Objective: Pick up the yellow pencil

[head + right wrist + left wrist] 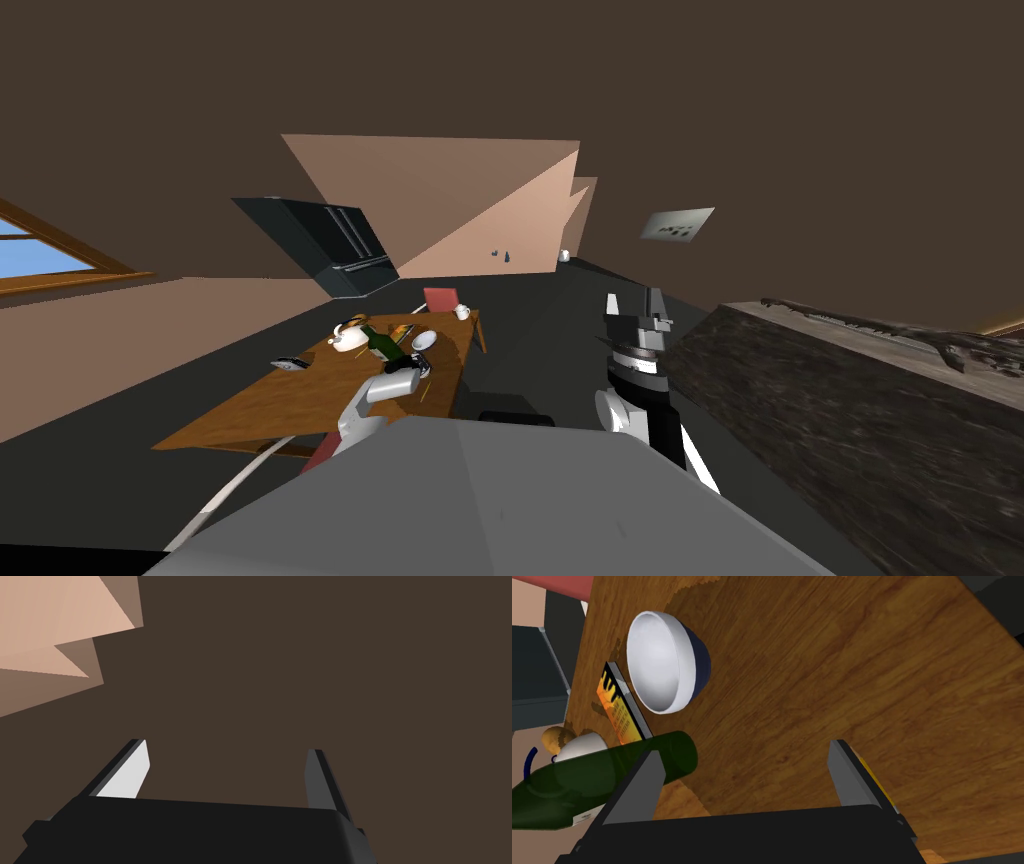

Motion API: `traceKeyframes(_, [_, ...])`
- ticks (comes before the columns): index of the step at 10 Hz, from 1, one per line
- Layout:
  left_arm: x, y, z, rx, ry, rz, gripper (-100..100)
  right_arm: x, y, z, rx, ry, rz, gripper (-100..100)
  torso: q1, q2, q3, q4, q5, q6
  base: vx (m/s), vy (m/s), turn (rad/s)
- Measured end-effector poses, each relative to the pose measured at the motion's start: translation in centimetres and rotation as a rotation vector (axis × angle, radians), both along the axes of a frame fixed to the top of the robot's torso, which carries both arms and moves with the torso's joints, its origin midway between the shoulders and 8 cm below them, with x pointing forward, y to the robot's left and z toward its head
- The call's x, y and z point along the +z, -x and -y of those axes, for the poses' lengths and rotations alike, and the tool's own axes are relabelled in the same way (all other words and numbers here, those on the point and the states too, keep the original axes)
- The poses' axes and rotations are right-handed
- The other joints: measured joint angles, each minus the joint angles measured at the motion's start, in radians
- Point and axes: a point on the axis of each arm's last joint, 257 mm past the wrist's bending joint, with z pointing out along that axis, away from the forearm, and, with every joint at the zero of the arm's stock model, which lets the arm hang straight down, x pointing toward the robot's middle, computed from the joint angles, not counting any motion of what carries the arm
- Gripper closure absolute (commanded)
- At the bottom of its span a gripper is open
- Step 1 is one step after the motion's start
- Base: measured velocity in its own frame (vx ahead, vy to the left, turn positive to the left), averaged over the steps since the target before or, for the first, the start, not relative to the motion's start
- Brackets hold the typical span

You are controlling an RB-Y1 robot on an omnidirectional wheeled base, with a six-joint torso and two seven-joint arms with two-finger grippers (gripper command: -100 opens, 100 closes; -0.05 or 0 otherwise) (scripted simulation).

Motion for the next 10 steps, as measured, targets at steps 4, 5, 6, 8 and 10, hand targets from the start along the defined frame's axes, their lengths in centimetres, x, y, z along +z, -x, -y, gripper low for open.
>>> traceKeyframes(4, [-3.3, 4.2, -0.8, 0.117, 0.082, -0.120, -100, 0.0, 0.0, 0.0, 0.000, 0.000, 0.000, 0, 0.000, -0.003, -0.002, -0.001, 0.000, 0.000, 0.119, -0.009, 0.032])
traceKeyframes(5, [-4.4, 5.0, -1.3, 0.154, 0.106, -0.153, -100, 0.0, 0.0, 0.0, 0.000, 0.000, 0.000, 0, 0.001, -0.004, -0.002, -0.001, 0.000, 0.000, 0.104, 0.007, 0.016])
traceKeyframes(6, [-5.1, 5.9, -1.3, 0.180, 0.122, -0.180, -100, 0.0, 0.0, 0.0, 0.000, 0.000, 0.000, 0, 0.001, -0.003, -0.002, -0.001, 0.000, 0.000, 0.037, 0.008, -0.005])
traceKeyframes(8, [-5.9, 7.3, -1.4, 0.221, 0.149, -0.224, -100, 0.0, 0.0, 0.0, 0.000, 0.000, 0.000, 0, 0.001, -0.001, 0.000, 0.000, 0.000, 0.000, 0.088, 0.005, 0.031])
traceKeyframes(10, [-7.2, 9.6, -1.6, 0.282, 0.185, -0.281, -100, 0.0, 0.0, 0.0, 0.000, 0.000, 0.000, 0, 0.001, -0.002, -0.001, 0.000, 0.000, 0.000, 0.101, 0.004, 0.031])
